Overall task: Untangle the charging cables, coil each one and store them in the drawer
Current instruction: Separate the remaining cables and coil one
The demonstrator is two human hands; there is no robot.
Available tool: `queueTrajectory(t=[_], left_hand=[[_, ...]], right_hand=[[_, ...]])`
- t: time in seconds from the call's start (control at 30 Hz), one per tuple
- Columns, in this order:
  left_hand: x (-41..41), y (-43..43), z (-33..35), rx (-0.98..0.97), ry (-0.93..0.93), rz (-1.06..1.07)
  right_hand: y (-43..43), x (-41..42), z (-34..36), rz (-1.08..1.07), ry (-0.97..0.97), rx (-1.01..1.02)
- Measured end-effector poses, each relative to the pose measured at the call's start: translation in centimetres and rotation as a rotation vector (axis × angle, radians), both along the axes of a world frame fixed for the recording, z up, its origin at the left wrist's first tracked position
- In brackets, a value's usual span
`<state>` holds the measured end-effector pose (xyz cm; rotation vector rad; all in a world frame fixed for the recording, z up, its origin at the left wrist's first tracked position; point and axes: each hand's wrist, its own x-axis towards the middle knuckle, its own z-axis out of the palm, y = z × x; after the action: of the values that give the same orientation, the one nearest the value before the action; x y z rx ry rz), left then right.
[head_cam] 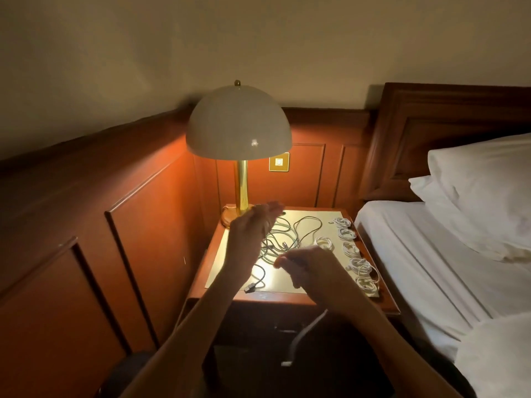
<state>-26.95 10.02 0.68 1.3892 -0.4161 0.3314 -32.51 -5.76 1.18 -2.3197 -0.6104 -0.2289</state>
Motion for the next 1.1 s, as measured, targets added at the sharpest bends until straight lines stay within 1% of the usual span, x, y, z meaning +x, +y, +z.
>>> queueTrajectory(t=[0.03,0.07,0.1,0.13,0.17,0.2,0.27,0.33,0.37,0.4,0.43,0.5,0.53,0.57,0.6,0.63,0.7,0.73,0.77,0.8,0.83,0.87,0.93,1.0,1.1], left_hand=[[-0.2,0.0,-0.5,0.231,-0.111,0.073],[-0.5,0.0,-0.7,0.423,-0.205,0.099],[-0.8,0.0,-0.9,0.558,-0.253,0.086],[-1.0,0.0,-1.0,0.623,-0.244,0.026],[-1.1,0.2,-0.9,0.628,-0.170,-0.074],[-1.1,0.6,-0.8,0.565,-0.052,-0.213],[-1.1,1.4,-0.1,0.314,0.160,-0.517],[-1.2,2.0,0.6,0.040,0.228,-0.714],[-1.4,2.1,0.9,-0.081,0.216,-0.744],[-1.7,2.0,1.3,-0.225,0.199,-0.732],[-2.0,1.9,1.7,-0.411,0.213,-0.683],[-1.7,1.5,2.3,-0.772,0.276,-0.552],[-1.2,1.4,2.2,-0.861,0.269,-0.475],[-0.9,1.1,2.1,-0.828,0.232,-0.396],[-0.8,0.7,1.9,-0.713,0.201,-0.308],[-0.6,0.4,1.4,-0.538,0.157,-0.211],[-0.1,0.3,-0.1,-0.038,-0.024,0.027],[0.2,0.4,-0.5,0.210,-0.125,0.108],[0.3,0.6,-0.8,0.421,-0.203,0.124],[0.3,0.6,-1.1,0.572,-0.246,0.077],[0.4,0.6,-1.4,0.633,-0.223,-0.036],[0.3,0.7,-1.6,0.612,-0.139,-0.172],[0.1,0.7,-1.5,0.443,0.047,-0.373],[-0.1,0.8,-1.0,0.284,0.143,-0.494],[-0.7,0.7,0.0,0.040,0.182,-0.611]], right_hand=[[-0.3,0.4,0.8,-0.030,-0.052,-0.078],[-0.8,1.0,1.9,-0.060,-0.099,-0.135],[-1.5,1.6,3.2,-0.076,-0.132,-0.172],[-2.2,2.3,4.5,-0.070,-0.146,-0.194],[-2.8,2.9,5.8,-0.039,-0.135,-0.202],[-3.4,3.5,6.9,0.004,-0.107,-0.177],[-3.9,4.3,7.6,0.077,-0.048,-0.015],[-3.2,4.8,6.6,0.082,0.033,0.190],[-2.7,4.8,5.5,0.053,0.073,0.275],[-2.0,4.5,4.3,0.008,0.101,0.338],[-1.4,4.0,3.0,-0.030,0.113,0.377],[-0.4,2.5,0.7,-0.045,0.109,0.368],[0.1,1.6,-0.1,-0.026,0.095,0.318],[0.6,0.9,-0.7,-0.005,0.072,0.253],[1.0,0.3,-0.9,0.010,0.034,0.186],[1.1,0.1,-0.9,0.012,-0.020,0.114],[0.7,0.5,0.2,-0.022,-0.124,-0.039],[0.2,0.9,1.2,-0.054,-0.161,-0.115],[-0.5,1.5,2.3,-0.083,-0.186,-0.190],[-1.2,2.0,3.5,-0.087,-0.202,-0.259],[-1.8,2.7,4.6,-0.056,-0.204,-0.313],[-2.4,3.4,5.6,0.004,-0.201,-0.340],[-3.1,4.9,6.7,0.140,-0.185,-0.296],[-3.5,6.2,6.8,0.228,-0.130,-0.136],[-3.1,6.5,6.1,0.225,0.041,0.171]])
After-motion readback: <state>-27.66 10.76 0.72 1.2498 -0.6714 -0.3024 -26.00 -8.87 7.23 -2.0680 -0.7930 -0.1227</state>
